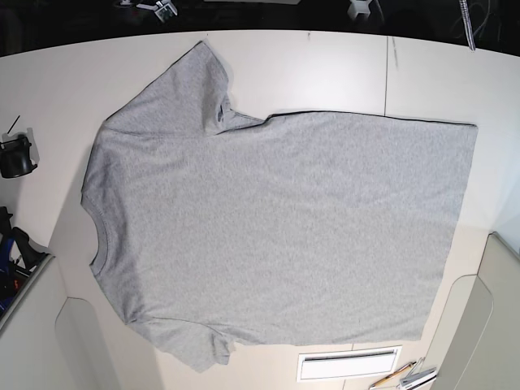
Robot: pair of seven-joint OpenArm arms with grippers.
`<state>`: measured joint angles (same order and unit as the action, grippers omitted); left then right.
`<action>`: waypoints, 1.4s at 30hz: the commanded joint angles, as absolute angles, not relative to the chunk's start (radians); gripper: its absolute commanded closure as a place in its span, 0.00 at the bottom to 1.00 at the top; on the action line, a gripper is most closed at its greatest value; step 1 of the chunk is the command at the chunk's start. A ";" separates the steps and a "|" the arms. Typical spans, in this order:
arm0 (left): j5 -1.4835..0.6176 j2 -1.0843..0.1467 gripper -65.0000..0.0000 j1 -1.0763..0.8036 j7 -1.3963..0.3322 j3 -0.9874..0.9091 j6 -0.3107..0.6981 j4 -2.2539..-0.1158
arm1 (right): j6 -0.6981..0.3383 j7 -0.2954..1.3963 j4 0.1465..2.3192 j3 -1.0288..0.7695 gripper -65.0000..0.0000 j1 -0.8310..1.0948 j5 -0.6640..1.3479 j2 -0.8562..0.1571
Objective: Fold the T-shirt properly
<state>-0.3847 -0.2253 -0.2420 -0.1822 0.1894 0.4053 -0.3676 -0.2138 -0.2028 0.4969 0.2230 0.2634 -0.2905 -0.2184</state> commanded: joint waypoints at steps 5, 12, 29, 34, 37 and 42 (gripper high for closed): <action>-0.448 -0.279 0.93 -0.321 -0.213 0.187 0.416 -0.462 | -0.274 -0.213 0.662 0.221 0.86 0.382 -0.180 -0.296; -0.556 -0.342 0.93 -0.435 -0.316 0.017 0.416 -0.593 | -0.295 -0.213 0.887 0.221 0.86 0.561 -0.145 -0.402; -0.823 -0.352 0.93 -0.858 -0.486 -0.409 0.465 -1.107 | -0.322 -0.200 1.366 0.218 0.86 0.927 0.016 -0.585; -0.929 -0.352 0.93 -1.000 -0.509 -0.529 0.465 -1.316 | -0.322 -0.186 1.483 0.181 0.86 0.999 0.028 -0.604; -0.973 -0.352 0.93 -1.055 -0.511 -0.588 0.474 -1.427 | -0.322 -0.178 1.559 0.146 0.86 1.027 0.038 -0.603; -1.007 -0.349 0.93 -1.106 -0.526 -0.659 0.484 -1.581 | -0.322 -0.105 1.695 0.080 0.86 1.034 0.089 -0.601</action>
